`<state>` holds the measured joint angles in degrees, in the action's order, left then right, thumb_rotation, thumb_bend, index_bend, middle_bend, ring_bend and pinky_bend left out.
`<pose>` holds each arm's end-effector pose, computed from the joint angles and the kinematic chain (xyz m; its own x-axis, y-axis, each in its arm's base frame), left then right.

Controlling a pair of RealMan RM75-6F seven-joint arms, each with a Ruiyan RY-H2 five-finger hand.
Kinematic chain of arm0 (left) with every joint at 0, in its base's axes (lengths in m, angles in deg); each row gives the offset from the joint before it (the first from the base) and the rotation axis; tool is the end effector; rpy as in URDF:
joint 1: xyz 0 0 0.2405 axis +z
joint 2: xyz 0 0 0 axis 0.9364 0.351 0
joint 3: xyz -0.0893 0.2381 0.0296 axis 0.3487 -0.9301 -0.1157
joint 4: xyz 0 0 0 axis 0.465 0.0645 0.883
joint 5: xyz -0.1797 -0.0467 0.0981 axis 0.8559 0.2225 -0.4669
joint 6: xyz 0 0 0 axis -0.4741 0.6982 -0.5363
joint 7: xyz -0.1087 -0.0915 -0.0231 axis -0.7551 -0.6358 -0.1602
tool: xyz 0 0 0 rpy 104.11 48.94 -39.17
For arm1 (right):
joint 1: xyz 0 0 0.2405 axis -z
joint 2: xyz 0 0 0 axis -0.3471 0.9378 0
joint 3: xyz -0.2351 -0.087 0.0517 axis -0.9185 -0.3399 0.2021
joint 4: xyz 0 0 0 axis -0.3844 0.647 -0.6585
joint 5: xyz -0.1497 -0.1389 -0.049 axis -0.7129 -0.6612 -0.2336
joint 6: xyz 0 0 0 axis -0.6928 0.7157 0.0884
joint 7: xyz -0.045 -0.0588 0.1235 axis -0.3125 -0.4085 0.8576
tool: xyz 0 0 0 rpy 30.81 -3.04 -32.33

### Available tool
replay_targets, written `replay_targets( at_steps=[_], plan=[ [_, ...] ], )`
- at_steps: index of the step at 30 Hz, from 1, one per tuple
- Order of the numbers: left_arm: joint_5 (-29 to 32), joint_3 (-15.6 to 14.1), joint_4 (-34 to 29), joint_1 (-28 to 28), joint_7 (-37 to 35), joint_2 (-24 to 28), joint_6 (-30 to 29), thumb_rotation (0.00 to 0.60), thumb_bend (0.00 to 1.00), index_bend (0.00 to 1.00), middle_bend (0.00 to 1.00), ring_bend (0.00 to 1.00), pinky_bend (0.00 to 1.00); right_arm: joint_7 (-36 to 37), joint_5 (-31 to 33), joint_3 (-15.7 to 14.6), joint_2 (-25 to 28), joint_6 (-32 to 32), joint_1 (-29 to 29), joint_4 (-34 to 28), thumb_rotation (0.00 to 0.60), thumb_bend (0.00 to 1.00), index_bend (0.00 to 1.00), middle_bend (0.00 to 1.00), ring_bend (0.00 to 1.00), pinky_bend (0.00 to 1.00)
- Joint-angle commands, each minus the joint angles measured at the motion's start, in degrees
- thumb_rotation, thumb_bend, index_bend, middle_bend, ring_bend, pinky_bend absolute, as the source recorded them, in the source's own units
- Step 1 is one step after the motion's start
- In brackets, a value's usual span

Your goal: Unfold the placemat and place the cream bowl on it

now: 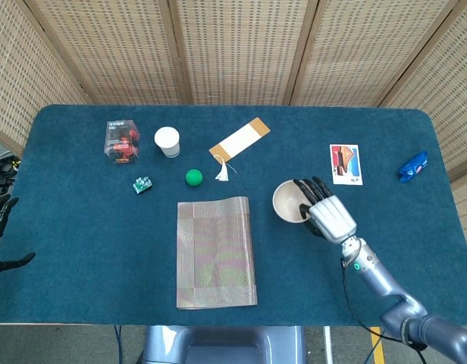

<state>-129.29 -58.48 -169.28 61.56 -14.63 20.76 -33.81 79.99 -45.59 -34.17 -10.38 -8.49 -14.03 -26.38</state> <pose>-0.3378 0.2043 0.1730 0.3572 0.0530 0.9325 0.9304 0.0679 -0.3602 -0.2304 -0.3538 0.0302 0.5097 -0.0329 0.8597 -0.7663 -0.4716 0.4363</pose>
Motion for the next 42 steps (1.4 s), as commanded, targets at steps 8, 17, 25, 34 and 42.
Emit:
replay_targets(
  at_steps=[8,17,25,34,42],
  plan=[
    [2.3,0.9,1.5,-0.8,0.8,-1.1,1.8,0.600,0.00,0.00,0.00,0.00,0.00,-2.3,13.0,7.3,-10.6,-16.6,-10.4,20.4,0.600,0.63,0.68,0.01,0.00,0.00],
    [3.3,1.0,1.7,-1.3,0.6,-1.2,3.5,0.600,0.00,0.00,0.00,0.00,0.00,-3.8,16.0,7.1,-16.7,-22.6,-13.5,32.0,0.600,0.12,0.20,0.00,0.00,0.00],
    [1.9,0.5,0.7,-1.5,-1.4,-0.2,3.9,0.600,0.00,0.00,0.00,0.00,0.00,-4.0,12.5,4.0,-12.2,-17.1,-12.3,25.0,0.600,0.03,0.11,0.00,0.00,0.00],
    [0.8,0.3,0.4,-1.4,-3.2,0.4,3.4,0.600,0.00,0.00,0.00,0.00,0.00,-8.0,4.2,-1.2,2.6,-12.4,-12.3,-5.4,0.600,0.05,0.23,0.00,0.00,0.00],
    [0.9,0.5,0.5,-1.2,-5.3,1.1,3.1,0.600,0.00,0.00,0.00,0.00,0.00,-16.4,3.1,-2.0,6.8,-22.7,-18.9,-24.3,0.600,0.13,0.36,0.00,0.00,0.00]
  ],
)
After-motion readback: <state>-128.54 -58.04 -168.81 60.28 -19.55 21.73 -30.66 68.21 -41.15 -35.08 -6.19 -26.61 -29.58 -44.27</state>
